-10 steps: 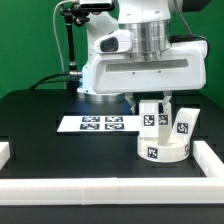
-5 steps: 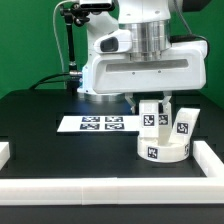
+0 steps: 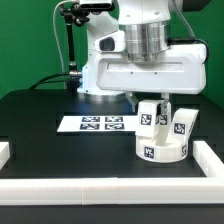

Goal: Assemble stool

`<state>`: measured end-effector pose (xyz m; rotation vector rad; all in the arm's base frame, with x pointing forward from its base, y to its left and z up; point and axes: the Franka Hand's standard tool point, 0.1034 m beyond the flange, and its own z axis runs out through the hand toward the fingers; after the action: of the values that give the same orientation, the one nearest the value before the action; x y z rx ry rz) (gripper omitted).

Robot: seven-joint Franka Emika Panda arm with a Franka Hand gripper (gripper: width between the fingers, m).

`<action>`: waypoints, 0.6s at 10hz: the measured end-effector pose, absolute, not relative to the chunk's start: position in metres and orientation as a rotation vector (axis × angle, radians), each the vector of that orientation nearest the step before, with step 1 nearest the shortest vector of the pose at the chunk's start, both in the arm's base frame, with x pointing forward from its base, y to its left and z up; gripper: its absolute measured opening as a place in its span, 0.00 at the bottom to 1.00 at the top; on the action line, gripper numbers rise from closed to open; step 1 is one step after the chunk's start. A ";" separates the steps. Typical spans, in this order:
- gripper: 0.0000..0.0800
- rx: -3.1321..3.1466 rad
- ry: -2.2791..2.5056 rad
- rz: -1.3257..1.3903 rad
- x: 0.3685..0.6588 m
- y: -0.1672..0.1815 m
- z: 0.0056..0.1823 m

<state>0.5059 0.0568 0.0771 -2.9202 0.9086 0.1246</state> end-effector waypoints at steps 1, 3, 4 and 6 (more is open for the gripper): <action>0.43 -2.881 1.033 0.131 0.506 0.057 0.077; 0.43 -2.781 1.264 0.145 0.506 0.057 0.076; 0.43 -2.746 1.328 0.154 0.506 0.054 0.076; 0.43 -2.670 1.476 0.161 0.507 0.051 0.076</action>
Offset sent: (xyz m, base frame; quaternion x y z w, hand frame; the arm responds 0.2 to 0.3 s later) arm 0.0047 -0.0019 0.0004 0.0206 -0.0401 0.2205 0.9743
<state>0.5069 0.0507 0.0764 -2.6697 1.4758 0.1606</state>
